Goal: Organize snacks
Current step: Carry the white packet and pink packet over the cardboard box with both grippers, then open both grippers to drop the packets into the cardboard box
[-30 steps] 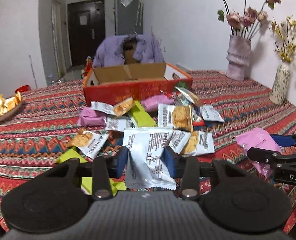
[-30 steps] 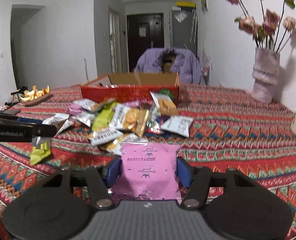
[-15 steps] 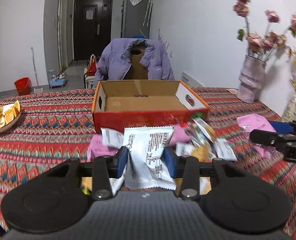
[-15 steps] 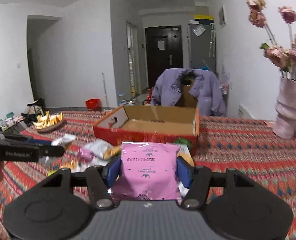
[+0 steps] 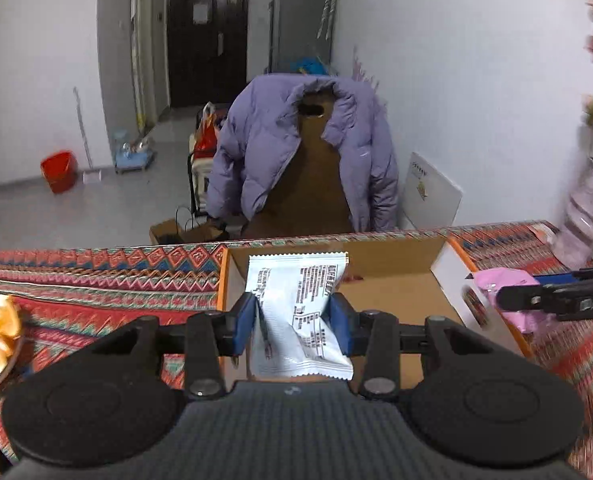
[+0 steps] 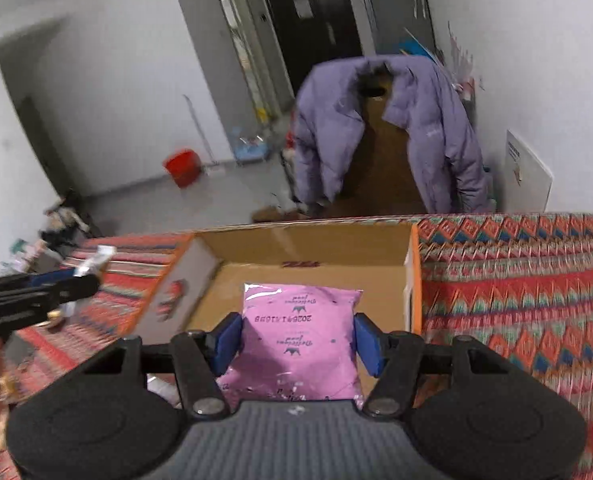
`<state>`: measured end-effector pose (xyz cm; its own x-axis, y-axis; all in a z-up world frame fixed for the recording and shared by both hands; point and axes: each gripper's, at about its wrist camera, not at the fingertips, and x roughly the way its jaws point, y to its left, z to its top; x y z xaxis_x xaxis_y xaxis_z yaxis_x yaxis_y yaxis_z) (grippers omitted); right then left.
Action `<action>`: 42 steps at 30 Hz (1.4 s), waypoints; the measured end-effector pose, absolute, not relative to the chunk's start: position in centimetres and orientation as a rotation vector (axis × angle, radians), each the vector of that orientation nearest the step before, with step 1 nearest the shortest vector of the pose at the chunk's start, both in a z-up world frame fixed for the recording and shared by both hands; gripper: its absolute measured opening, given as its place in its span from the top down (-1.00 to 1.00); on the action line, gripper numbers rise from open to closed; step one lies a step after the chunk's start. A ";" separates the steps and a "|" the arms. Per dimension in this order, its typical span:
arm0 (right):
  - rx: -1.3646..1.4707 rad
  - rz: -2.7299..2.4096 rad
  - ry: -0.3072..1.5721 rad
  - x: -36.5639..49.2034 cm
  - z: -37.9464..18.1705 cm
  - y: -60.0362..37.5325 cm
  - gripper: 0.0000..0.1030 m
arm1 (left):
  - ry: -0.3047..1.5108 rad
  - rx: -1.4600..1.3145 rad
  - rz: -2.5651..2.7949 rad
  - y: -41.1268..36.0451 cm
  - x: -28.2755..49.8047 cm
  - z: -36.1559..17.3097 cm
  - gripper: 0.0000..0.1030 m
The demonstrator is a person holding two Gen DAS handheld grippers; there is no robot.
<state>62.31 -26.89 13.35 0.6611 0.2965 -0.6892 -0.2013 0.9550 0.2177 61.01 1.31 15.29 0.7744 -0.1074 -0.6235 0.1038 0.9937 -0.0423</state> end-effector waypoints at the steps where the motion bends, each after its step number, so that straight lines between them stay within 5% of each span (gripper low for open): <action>1: 0.093 0.256 0.818 64.3 12.8 -26.5 -0.16 | 0.693 -0.013 -0.110 1.2 62.8 14.8 0.20; 10: -0.024 0.127 0.973 76.1 6.1 -23.6 -0.16 | 0.835 0.035 -0.023 0.5 74.6 7.3 0.18; 15: -0.143 0.117 0.970 76.8 4.1 -22.0 -0.22 | 0.849 0.075 -0.025 0.3 75.6 5.4 -0.14; 19: -0.157 0.083 0.933 76.4 4.5 -22.0 -0.29 | 0.847 0.087 -0.019 0.2 74.8 6.0 -0.15; 27: -0.096 0.162 0.944 72.2 9.9 -24.0 -0.60 | 0.841 0.073 -0.062 1.4 68.5 12.0 -0.52; 42: -0.036 0.240 0.804 51.4 17.3 -25.5 -0.90 | 0.709 0.041 -0.086 1.8 48.5 18.5 -0.87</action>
